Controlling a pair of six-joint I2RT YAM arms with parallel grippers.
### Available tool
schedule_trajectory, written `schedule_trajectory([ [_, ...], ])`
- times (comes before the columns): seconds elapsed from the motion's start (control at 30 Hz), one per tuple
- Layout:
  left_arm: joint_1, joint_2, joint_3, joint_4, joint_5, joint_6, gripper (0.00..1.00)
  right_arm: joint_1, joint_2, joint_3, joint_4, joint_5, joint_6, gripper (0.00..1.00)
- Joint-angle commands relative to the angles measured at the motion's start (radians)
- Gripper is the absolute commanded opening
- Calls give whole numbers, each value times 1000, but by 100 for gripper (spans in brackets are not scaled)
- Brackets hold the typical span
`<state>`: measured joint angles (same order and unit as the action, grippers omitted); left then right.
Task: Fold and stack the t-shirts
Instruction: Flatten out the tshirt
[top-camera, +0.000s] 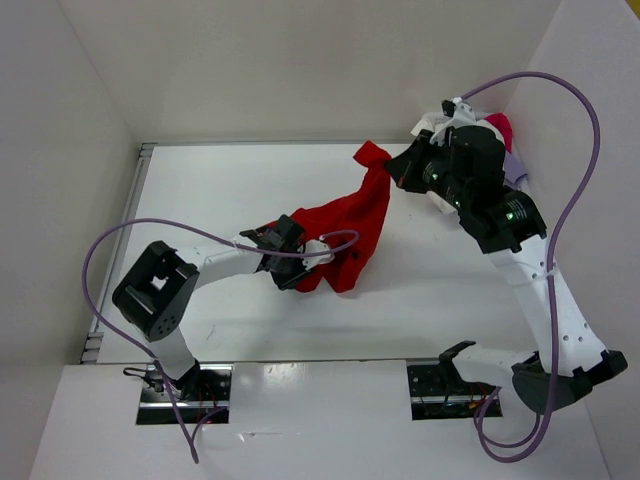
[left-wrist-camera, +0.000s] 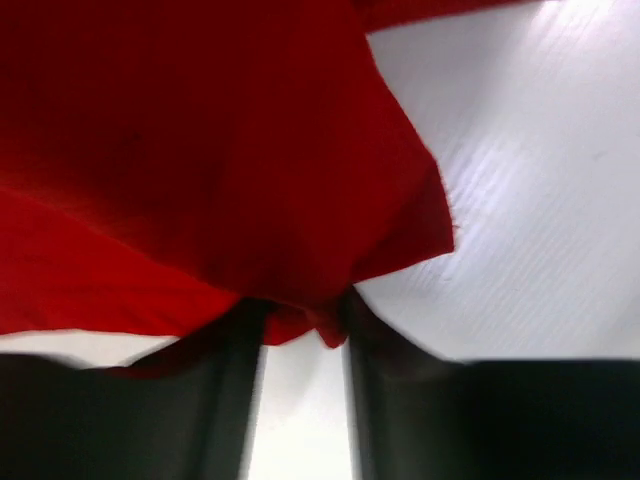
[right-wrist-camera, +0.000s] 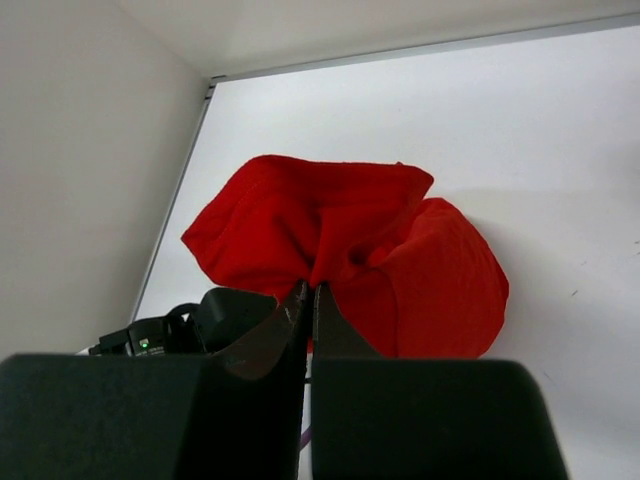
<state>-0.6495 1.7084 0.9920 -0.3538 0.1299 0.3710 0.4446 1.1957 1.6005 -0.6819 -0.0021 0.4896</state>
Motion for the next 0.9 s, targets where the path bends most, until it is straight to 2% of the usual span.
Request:
schedule_trajectory([
  [0.0,-1,42,7,-10,102,45,36,2,-48,-22,31,34,10,0],
  [0.1,-1,7,-4,-19,128,45,17,2,-58,-43,42,34,20,0],
  [0.13,-1,-24,-4,-19,128,45,3,2,-58,-43,42,34,20,0],
  [0.17,10,-44,-18,-19,128,45,0,2,-58,-43,42,34,20,0],
  [0.27,54,-163,-18,-91,128,54,0,2,-67,-43,42,34,20,0],
  [0.33,100,-306,0,-141,138,81,0,2,-79,-43,32,34,20,0],
  [0.4,148,-472,49,-246,201,159,0,2,-102,-43,21,5,9,0],
  [0.47,175,-558,126,-395,238,198,0,2,-145,-68,21,-53,-19,0],
  [0.53,247,-590,204,-505,298,209,0,11,-182,-112,34,-154,-19,0],
  [0.63,289,-627,328,-579,373,229,0,11,-267,-214,87,-309,-28,0],
  [0.77,289,-595,546,-623,312,238,0,11,-352,-267,113,-447,-28,0],
  [0.8,289,-584,659,-635,312,238,0,11,-378,-267,122,-460,-28,0],
  [0.87,289,-541,773,-619,312,166,0,11,-399,-277,134,-460,-13,0],
])
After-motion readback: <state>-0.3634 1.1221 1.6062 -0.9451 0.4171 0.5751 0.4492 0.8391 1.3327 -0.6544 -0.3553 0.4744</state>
